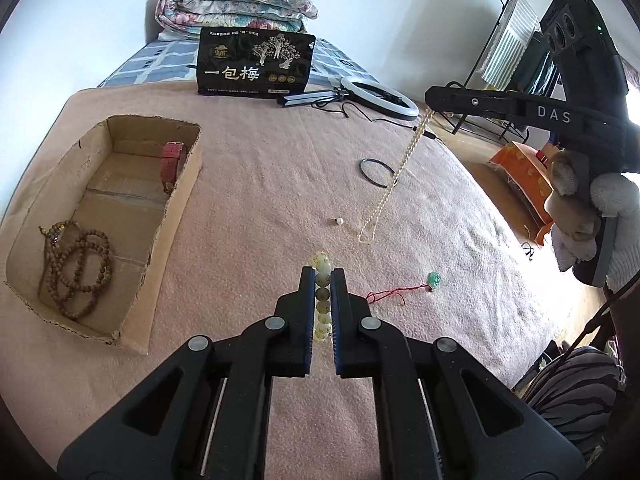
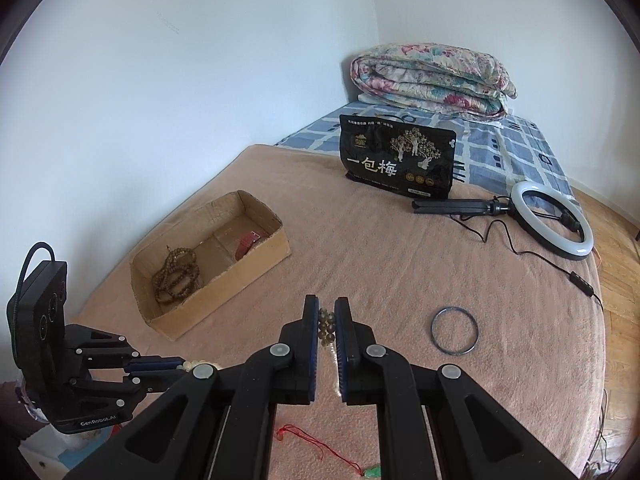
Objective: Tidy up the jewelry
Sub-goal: 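Carry the bracelet with left tool while right tool carries the pearl necklace to the box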
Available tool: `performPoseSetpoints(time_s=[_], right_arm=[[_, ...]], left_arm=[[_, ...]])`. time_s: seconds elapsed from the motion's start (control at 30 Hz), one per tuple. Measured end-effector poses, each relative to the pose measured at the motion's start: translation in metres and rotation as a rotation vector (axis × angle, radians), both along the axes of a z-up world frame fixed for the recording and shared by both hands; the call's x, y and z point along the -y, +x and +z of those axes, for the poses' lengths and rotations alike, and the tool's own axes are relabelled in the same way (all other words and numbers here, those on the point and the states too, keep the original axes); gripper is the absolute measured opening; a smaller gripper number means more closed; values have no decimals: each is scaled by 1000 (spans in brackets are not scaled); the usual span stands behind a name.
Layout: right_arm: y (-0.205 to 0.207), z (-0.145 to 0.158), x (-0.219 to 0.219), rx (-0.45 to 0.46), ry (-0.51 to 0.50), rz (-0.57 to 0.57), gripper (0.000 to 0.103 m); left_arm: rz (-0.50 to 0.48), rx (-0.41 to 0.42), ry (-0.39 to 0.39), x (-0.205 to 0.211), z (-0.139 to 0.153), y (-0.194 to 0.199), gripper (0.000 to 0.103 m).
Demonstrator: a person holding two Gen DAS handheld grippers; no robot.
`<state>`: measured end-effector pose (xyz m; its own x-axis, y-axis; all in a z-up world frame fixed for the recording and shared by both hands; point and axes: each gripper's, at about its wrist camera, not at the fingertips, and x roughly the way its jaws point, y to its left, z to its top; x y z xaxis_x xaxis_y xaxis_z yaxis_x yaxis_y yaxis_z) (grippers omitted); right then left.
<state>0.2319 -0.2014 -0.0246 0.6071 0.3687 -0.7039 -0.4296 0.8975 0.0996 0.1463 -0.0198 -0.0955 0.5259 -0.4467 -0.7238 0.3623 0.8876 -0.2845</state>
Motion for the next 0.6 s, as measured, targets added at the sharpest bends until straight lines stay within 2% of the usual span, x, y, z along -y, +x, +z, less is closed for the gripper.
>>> performPoseSetpoints(time_s=[0.27, 0.6], right_arm=[[1, 20, -21, 31, 24, 32, 5], [6, 41, -60, 66, 58, 93, 5]], left_arm=[[69, 44, 7, -34, 17, 5, 5], [192, 99, 27, -98, 40, 23, 5]])
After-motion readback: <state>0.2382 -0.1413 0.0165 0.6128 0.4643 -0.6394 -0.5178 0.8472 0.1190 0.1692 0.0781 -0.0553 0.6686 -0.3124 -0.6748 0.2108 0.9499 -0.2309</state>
